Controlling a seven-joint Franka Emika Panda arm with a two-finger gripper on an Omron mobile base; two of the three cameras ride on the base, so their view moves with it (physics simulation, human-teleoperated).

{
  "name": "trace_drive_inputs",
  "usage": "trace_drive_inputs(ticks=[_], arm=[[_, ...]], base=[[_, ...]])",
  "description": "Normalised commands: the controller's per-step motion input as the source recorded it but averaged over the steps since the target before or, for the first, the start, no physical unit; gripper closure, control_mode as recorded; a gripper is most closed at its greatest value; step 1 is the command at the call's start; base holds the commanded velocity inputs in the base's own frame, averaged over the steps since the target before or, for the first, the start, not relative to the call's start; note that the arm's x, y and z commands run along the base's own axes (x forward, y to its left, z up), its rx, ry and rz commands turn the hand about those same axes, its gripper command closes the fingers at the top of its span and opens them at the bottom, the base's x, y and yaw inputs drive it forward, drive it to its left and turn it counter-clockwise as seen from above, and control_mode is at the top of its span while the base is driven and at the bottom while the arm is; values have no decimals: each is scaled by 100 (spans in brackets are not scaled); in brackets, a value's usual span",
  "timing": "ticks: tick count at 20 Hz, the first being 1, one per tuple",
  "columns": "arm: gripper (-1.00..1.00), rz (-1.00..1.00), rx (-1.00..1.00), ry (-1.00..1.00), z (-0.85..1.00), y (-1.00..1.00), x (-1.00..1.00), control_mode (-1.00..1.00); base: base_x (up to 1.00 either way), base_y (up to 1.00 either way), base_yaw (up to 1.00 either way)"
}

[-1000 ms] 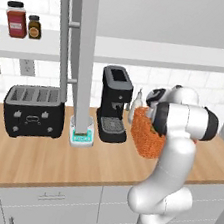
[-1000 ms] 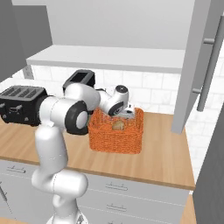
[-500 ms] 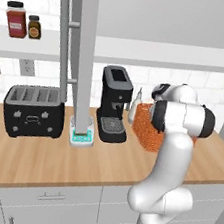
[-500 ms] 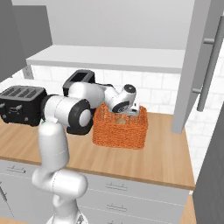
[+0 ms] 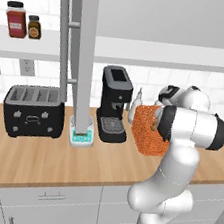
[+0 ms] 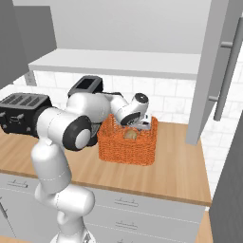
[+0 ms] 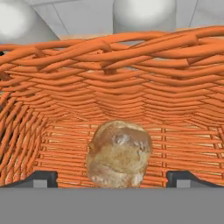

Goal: Open the cabinet, pick up the bread from the cabinet and place it in the basket. Then move the basket to the dining counter.

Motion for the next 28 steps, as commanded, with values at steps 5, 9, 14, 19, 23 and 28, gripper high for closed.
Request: trace_drive_inputs(ticks=[5, 9, 14, 19, 23, 28], arm=[[-100, 0, -1, 0, 41, 27, -88, -100], [-100, 0, -3, 0, 29, 29, -100, -100], [-100, 0, -8, 0, 61, 56, -72, -100], [-100, 4, -15, -1, 76, 37, -35, -100], [-100, 8, -15, 0, 9, 19, -84, -100], [-100, 3, -9, 0, -1, 25, -22, -100]], base=[[0, 0, 0], [0, 0, 0], [0, 0, 0], [0, 0, 0], [0, 0, 0], [0, 0, 0]])
